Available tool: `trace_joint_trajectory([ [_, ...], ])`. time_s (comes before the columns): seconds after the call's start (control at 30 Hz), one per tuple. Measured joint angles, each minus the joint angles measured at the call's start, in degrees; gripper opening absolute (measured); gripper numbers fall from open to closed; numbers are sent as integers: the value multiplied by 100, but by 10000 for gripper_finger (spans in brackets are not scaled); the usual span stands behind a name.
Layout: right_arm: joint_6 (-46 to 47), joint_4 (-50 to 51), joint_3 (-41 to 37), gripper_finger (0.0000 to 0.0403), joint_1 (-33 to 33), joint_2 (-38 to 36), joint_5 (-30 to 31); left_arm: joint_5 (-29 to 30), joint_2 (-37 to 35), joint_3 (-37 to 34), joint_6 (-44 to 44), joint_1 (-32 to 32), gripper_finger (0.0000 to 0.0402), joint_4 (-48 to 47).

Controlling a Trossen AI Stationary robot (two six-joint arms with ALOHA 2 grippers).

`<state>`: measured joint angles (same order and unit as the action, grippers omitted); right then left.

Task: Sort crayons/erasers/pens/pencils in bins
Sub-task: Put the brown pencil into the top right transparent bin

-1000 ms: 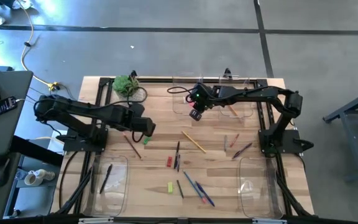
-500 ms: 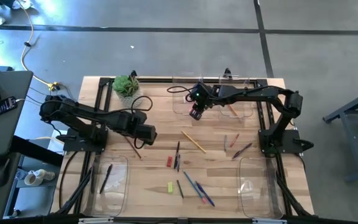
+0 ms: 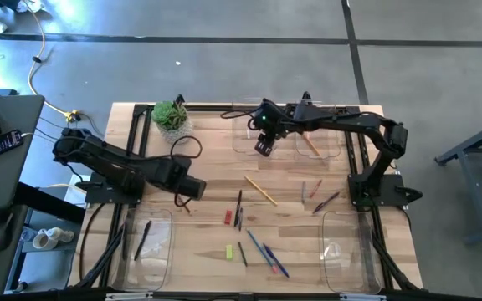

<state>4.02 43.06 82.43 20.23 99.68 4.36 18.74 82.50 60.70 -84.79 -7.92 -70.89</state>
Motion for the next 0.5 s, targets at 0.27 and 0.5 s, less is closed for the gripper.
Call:
trace_joint_trajectory([
  [0.27, -465, 586, 228, 158, 0, -2, 2, -207, 0, -385, -1659, -404, 131, 37],
  [0.5, -955, 1155, 230, 158, 0, -2, 0, 18, 0, -412, -2931, -402, 131, 16],
])
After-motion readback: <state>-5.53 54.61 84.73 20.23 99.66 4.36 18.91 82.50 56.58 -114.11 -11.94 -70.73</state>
